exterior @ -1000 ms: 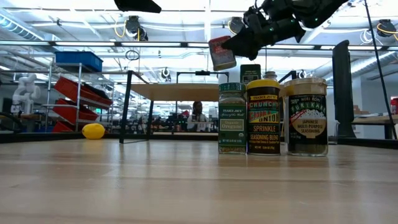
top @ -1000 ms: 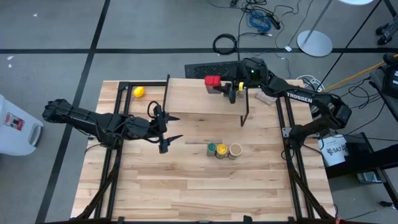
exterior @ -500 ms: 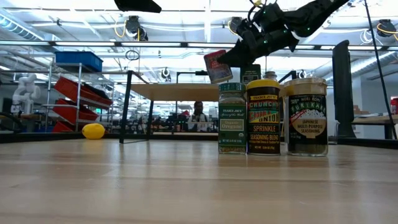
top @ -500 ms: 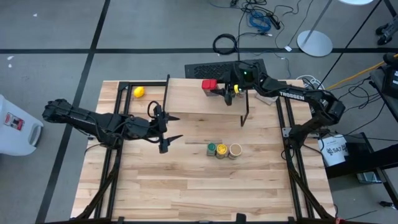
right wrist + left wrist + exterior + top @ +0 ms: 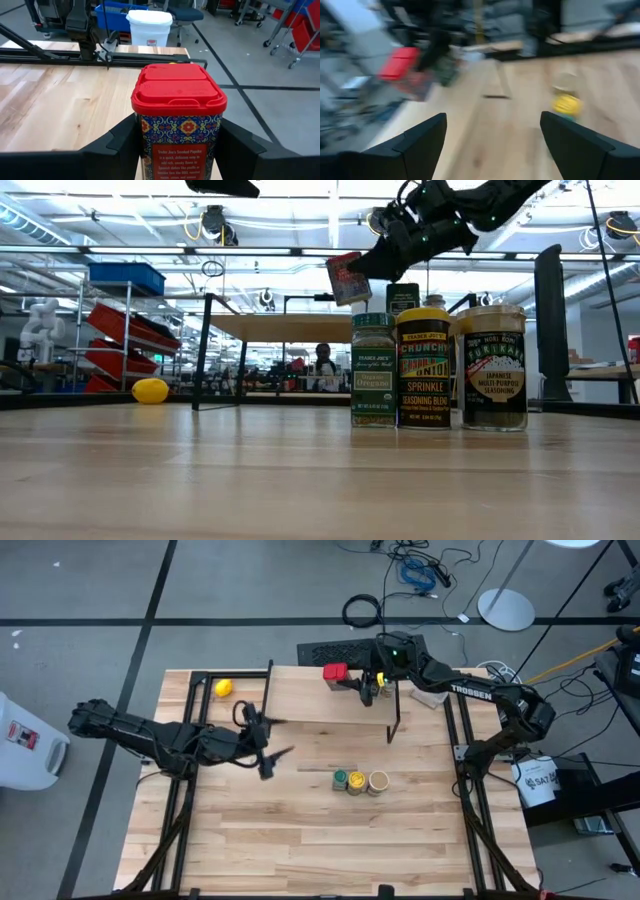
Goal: Shelf spices
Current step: Put the red seasoning can on the shelf
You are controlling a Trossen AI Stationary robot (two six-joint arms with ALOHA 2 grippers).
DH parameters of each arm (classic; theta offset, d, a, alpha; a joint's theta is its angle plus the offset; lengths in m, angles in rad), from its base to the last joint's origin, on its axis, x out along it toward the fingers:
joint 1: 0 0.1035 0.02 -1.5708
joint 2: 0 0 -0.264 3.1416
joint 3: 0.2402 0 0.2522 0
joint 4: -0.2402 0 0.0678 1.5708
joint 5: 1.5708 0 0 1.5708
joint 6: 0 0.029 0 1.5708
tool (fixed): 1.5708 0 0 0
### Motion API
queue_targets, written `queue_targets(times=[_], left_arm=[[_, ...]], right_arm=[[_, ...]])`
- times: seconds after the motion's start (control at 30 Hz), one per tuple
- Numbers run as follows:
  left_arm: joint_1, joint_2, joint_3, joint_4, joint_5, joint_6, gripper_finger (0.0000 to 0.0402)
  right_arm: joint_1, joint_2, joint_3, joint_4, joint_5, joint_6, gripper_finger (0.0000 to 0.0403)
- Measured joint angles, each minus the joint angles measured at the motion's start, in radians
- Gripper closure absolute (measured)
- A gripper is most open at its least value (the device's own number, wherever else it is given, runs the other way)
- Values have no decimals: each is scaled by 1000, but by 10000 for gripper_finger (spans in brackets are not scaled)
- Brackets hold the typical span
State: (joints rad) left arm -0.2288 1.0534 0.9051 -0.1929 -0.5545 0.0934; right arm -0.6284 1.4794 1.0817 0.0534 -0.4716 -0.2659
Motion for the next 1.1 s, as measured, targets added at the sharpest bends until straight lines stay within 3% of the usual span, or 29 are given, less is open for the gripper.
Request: queue_targets(times=[0.1, 0.23, 0.47, 0.6, 0.8, 1.1], left_arm=[[32, 0, 0, 45, -80, 42, 70], [120, 0, 0, 153, -25, 123, 70], [368, 22, 0, 346, 375, 127, 70], [467, 57, 0, 351, 525, 106, 70], [522, 120, 0, 364, 600, 95, 70], [524, 236, 0, 453, 603, 90, 70]], right_arm=[[10, 0, 37, -43, 1, -15, 206], [23, -1, 93, -98, -3, -13, 206], [57, 0, 174, -219, -15, -11, 206], [69, 0, 205, -235, -94, 14, 206], [78, 0, 231, -230, -112, 28, 206], [84, 0, 234, -176, -163, 71, 206]])
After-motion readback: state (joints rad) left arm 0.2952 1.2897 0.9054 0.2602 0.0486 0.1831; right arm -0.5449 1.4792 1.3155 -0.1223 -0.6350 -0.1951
